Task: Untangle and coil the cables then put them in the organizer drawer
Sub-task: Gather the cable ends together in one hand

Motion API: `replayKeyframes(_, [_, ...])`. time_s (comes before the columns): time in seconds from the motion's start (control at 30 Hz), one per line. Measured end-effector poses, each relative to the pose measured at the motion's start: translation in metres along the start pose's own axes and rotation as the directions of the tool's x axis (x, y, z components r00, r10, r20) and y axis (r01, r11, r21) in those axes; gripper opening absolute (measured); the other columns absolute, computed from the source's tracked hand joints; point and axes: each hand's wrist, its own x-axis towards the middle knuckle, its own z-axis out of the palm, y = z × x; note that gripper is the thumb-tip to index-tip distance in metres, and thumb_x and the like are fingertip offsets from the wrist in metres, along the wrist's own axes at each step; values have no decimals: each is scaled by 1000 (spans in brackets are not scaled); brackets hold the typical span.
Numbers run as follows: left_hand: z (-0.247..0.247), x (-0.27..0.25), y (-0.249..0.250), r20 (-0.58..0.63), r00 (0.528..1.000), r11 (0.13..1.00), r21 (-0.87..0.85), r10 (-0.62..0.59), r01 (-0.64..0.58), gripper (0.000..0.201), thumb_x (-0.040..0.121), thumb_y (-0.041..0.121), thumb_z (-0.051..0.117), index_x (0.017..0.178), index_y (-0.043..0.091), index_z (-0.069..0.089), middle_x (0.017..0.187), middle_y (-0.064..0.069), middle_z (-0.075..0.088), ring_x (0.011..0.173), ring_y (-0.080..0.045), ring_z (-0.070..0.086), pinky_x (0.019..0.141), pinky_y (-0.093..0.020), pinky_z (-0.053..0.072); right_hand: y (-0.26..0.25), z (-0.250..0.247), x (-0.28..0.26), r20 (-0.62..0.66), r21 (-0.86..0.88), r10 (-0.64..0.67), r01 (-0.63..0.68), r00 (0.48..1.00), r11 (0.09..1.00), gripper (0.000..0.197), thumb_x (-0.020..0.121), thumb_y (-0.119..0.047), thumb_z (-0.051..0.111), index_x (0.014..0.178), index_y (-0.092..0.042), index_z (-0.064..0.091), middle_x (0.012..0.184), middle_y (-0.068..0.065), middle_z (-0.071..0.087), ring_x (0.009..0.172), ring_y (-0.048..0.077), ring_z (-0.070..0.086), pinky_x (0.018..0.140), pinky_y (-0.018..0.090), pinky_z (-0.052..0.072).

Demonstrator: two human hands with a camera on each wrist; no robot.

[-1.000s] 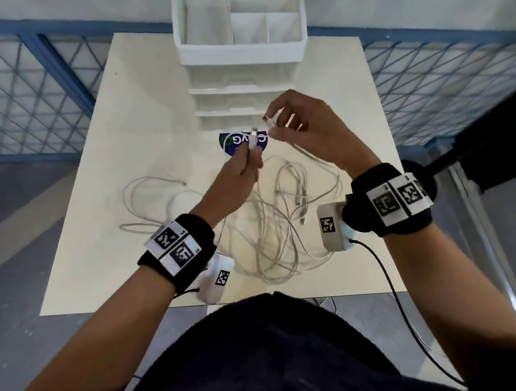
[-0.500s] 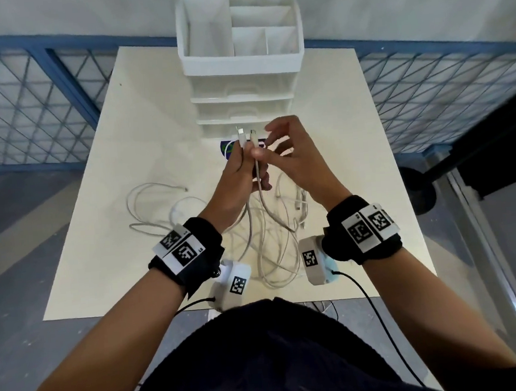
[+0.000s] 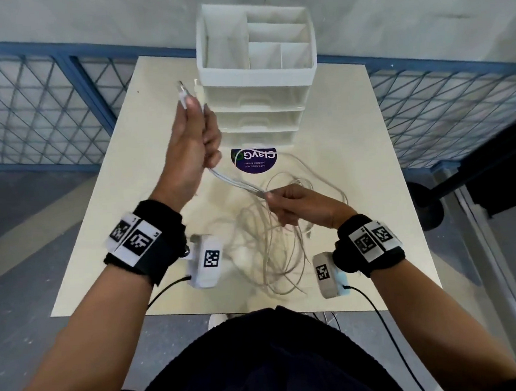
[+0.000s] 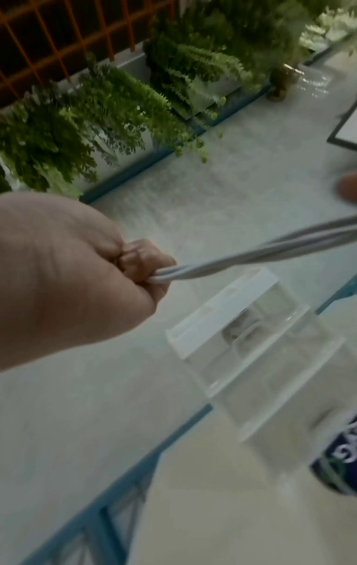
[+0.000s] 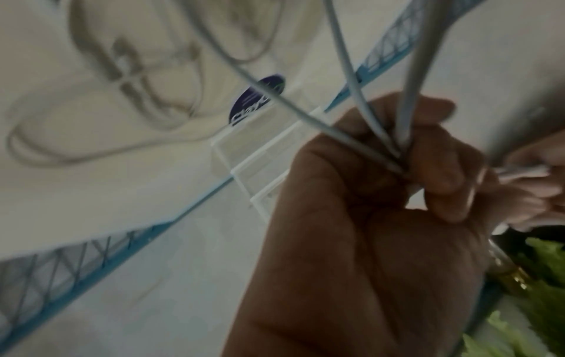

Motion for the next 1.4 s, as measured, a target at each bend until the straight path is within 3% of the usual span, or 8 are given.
replayKeyframes(0.27, [-47,-6,4,-58,990,923,372,127,-97,40,92,35,54,62,24,29,51,10,21,41,-5,16,37,-18,18,20,-51,-21,-179,-189,90,-124,980,974,36,96,-28,46,66,-10,41,58,1,33,48,9,34,50,16,35])
replayKeyframes(0.53, [-12,3,9,-75,985,946,299,153,-124,32,94,39,45,68,28,31,47,14,26,40,-2,20,39,-15,21,13,5,16,-17,-414,220,-207,975,886,46,76,-48,69,118,-34,56,89,-2,56,66,7,52,54,20,44])
replayKeyframes(0.73, [18,-1,15,-24,993,987,117,113,-109,24,100,28,36,77,20,34,49,12,24,40,-5,17,36,-18,19,-17,37,44,-39,-327,-75,58,996,943,92,69,-35,80,142,-38,24,126,-4,34,109,9,43,92,16,37])
replayKeyframes(0.9, [13,-2,16,-33,991,985,121,129,-124,25,100,30,34,78,20,35,48,14,28,40,-3,20,35,-17,20,-37,38,39,94,-144,-109,122,990,982,14,91,-14,58,101,-4,62,96,1,66,104,13,61,93,16,42])
replayKeyframes(1.03, [-23,5,23,-108,965,949,239,237,-207,26,99,32,36,74,25,39,46,12,31,38,-1,21,34,-14,21,-22,20,18,115,-117,-6,19,993,993,35,96,-21,49,64,-8,47,49,-4,47,56,19,59,82,35,51])
replayKeyframes(1.2, [-63,0,21,-76,950,831,510,302,-224,39,93,43,48,60,24,37,44,12,33,40,-2,24,40,-19,21,12,-25,-14,-97,-135,74,-86,993,987,37,95,-36,43,63,-17,39,58,-2,31,47,7,33,60,22,36])
replayKeyframes(1.33, [-34,-14,-10,109,994,750,659,-12,-63,30,78,39,70,64,18,54,58,-2,43,51,-9,36,49,-21,28,-12,-24,-8,-188,-171,56,-88,981,981,43,99,-40,34,64,-15,37,59,-7,33,52,8,32,58,20,34])
replayKeyframes(1.4, [-16,-19,-19,281,942,753,657,-183,-50,17,72,39,74,81,29,64,55,17,51,48,2,42,54,-15,33,-32,-16,-2,-176,-220,4,-43,984,975,43,100,-38,33,65,-13,38,58,-6,33,52,9,30,55,22,30])
